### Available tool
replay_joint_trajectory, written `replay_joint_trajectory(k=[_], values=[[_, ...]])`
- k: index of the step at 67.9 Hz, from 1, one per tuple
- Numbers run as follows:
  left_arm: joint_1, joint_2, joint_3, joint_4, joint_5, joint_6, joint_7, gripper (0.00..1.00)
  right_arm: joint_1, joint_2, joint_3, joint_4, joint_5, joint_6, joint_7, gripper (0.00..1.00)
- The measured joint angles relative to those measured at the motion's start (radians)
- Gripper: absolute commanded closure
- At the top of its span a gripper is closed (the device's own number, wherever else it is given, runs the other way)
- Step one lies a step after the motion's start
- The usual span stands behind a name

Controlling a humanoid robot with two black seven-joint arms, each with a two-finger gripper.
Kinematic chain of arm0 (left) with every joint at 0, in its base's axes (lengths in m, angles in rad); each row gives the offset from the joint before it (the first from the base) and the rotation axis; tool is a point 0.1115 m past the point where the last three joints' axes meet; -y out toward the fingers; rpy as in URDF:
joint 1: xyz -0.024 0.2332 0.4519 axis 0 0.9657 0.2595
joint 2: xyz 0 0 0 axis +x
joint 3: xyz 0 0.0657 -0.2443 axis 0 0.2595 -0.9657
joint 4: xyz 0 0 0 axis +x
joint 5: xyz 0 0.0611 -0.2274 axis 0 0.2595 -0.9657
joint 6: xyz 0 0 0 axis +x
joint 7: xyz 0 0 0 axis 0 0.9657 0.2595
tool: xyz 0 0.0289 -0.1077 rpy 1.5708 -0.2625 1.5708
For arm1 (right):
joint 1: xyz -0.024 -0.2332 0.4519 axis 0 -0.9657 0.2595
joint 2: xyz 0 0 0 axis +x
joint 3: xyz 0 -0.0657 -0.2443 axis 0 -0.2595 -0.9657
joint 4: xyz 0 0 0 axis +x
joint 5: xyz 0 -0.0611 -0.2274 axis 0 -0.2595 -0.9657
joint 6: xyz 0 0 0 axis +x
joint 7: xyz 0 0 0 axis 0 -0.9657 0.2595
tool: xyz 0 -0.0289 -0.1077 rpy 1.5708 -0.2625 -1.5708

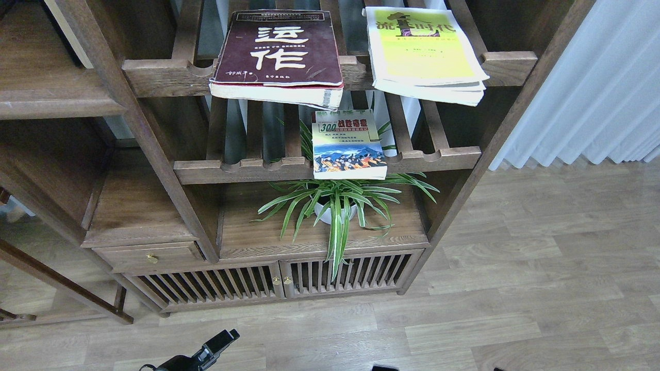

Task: Organize books on shelf
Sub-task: 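Reach the right gripper toward the small colourful paperback on the middle shelf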

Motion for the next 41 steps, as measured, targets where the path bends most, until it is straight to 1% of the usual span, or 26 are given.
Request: replay_joint_trajectory(k=[21,30,31,41], values=[[-0.002,0.038,0.006,-0.002,0.001,0.000,-0.001,0.00,-0.006,0.000,0.024,0.126,0.001,0.143,0.000,0.00],[-0.002,0.061,-0.003,-0.003,0.001,0.000,0.000,0.00,-0.015,0.000,0.025,0.205,0.001,0.154,-0.001,0.00],[-0.002,0.069,-0.006,-0.004,0.000,0.000,0.000,0.00,-0.017,0.000,0.026,0.232,0.001,0.155,0.000,0.00],[-0.017,0.086,-0.017,-0.012,-0.004,0.000,0.000,0.00,-0.023,0.000,0.046,0.279,0.000,0.156,0.000,0.00]])
